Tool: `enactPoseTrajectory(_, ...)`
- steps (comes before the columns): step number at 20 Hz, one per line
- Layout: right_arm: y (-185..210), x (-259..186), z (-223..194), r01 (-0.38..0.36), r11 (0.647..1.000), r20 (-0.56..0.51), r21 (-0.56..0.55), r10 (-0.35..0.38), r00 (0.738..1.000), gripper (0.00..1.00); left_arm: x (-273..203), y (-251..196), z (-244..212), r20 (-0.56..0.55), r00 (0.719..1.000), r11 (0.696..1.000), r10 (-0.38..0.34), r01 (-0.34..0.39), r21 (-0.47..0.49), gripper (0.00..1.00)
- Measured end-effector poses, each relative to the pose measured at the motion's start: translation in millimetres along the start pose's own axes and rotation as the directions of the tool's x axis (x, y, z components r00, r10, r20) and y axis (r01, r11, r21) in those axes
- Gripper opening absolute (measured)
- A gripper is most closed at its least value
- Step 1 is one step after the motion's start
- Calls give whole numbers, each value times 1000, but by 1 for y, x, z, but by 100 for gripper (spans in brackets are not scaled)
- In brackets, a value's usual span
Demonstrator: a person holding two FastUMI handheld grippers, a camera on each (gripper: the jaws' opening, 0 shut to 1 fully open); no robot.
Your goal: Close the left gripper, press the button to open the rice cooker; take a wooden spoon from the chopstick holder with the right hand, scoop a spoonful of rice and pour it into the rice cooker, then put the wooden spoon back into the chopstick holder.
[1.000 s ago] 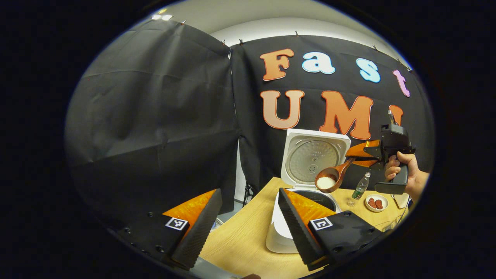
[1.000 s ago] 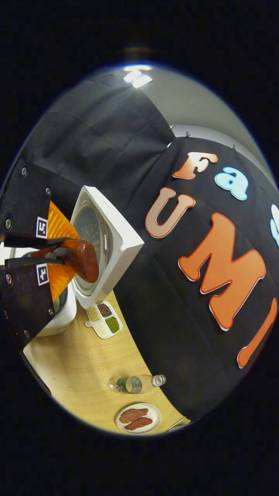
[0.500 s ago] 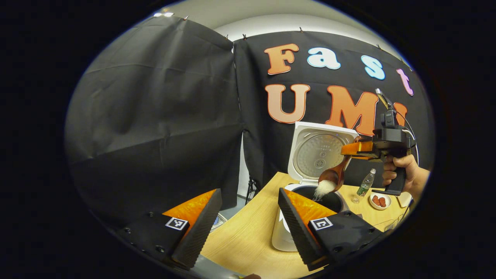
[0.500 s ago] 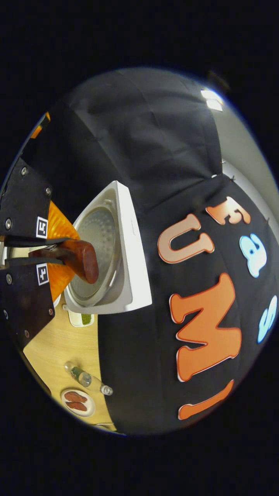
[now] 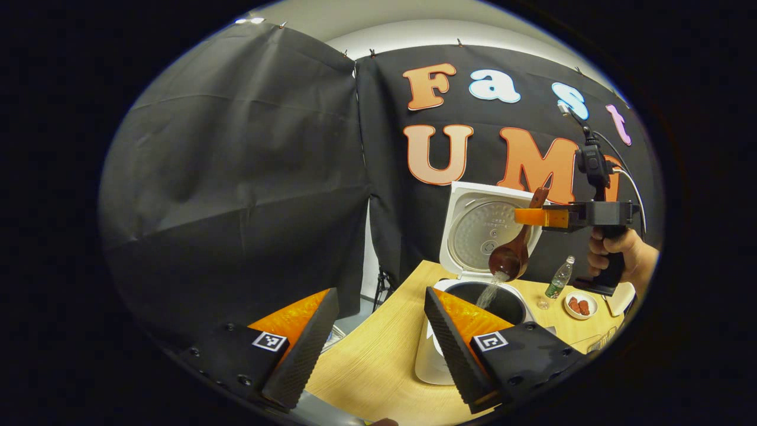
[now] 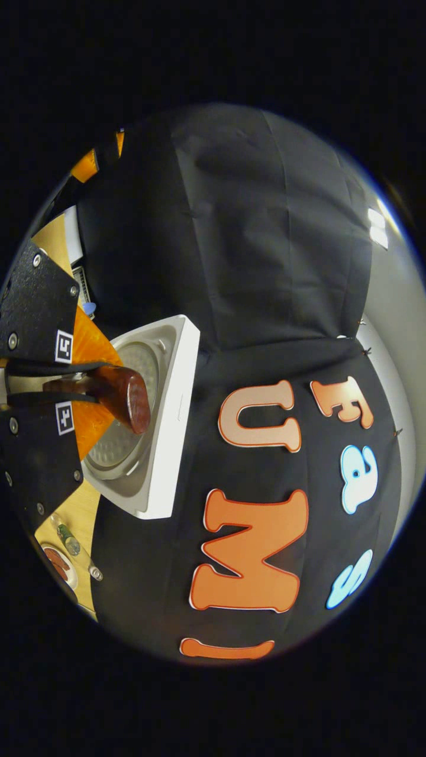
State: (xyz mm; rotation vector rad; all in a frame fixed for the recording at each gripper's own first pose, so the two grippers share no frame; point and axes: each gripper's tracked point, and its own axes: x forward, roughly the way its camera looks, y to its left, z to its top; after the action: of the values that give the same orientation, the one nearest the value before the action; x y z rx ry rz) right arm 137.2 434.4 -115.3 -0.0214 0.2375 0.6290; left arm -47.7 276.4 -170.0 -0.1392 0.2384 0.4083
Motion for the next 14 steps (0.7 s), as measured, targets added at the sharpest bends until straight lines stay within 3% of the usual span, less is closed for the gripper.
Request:
enactPoseTrajectory(3, 16, -8, 10, -23, 991, 40, -133, 28, 999, 9, 1, -1, -1, -3, 1000, 1000, 6, -6, 5, 97)
enactPoseTrajectory(7, 30, -14, 11, -36, 952, 70, -304, 60, 996, 9, -1, -8, -1, -6, 1000, 1000, 2, -2, 12, 99)
enactPoseTrajectory(9, 28, -19, 2, -51, 964, 53, -260, 66, 996, 10, -3, -14, 1, -1, 1000, 1000, 0, 0, 19, 97)
enactPoseTrajectory(11, 19, -28, -2, -64, 991, 31, -118, 68, 997, 10, -5, -21, 0, -2, 1000, 1000, -4, 4, 22, 97)
enactPoseTrajectory(14, -17, -55, -6, -47, 996, 13, 74, 47, 999, 10, -10, -36, 2, 3, 1000, 1000, -12, 12, 27, 99)
